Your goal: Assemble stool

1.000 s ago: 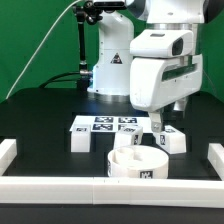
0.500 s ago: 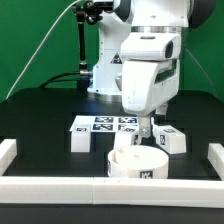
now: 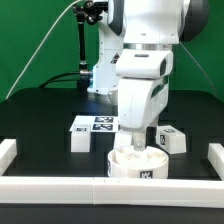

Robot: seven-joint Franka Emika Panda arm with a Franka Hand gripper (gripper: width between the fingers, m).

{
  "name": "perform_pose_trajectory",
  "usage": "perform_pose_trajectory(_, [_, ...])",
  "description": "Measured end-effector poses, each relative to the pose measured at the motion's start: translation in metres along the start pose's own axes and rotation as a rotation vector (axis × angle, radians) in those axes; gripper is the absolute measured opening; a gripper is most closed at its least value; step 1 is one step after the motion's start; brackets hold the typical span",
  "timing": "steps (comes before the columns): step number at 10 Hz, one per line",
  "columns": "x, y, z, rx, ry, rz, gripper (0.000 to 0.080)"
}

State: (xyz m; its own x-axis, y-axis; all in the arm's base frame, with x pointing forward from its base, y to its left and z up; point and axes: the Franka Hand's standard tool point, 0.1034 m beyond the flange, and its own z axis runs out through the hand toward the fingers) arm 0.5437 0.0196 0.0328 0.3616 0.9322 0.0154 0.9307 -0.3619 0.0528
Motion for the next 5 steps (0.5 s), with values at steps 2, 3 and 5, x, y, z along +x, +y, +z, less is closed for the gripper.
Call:
perform_pose_trajectory(2, [0.0003, -0.0014, 0.0056, -0.003, 0.004, -0.016, 0.065])
perform_pose_trajectory(3, [0.0002, -0.0019, 0.0094, 0.002, 0.003, -0.022, 0.065])
perform_pose_trajectory(5, [-0.0006, -0.0001, 0.0124, 0.009, 0.0, -0.018, 0.065])
